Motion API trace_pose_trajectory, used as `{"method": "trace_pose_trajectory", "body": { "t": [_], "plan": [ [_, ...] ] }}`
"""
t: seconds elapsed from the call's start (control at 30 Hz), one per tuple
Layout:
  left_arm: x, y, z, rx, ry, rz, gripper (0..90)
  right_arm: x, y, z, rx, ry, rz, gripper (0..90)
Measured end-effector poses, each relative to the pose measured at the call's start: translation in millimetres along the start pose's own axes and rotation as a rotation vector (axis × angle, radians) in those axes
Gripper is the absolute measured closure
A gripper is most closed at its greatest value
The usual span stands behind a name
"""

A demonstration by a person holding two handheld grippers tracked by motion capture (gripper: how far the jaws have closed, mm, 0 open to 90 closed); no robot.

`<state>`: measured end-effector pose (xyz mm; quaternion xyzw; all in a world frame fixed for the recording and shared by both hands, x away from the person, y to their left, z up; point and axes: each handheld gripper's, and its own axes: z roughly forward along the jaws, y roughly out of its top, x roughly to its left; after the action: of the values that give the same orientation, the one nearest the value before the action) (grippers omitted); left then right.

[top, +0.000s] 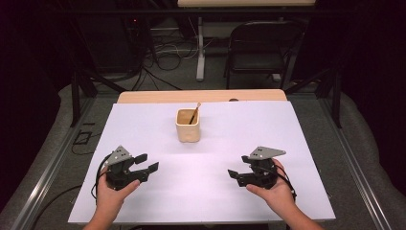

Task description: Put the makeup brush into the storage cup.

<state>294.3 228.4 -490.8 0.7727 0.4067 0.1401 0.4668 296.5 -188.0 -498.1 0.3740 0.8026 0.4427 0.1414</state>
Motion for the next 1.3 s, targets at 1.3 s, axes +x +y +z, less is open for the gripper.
{"method": "trace_pose_trajectory", "body": {
  "t": [1.3],
  "plan": [
    [3.0, -31.9, 5.9, 0.035, 0.047, 0.020, 39.7, -1.3, -27.7, -1.5, -0.044, -0.077, 0.014, 26.3]
  ]
}}
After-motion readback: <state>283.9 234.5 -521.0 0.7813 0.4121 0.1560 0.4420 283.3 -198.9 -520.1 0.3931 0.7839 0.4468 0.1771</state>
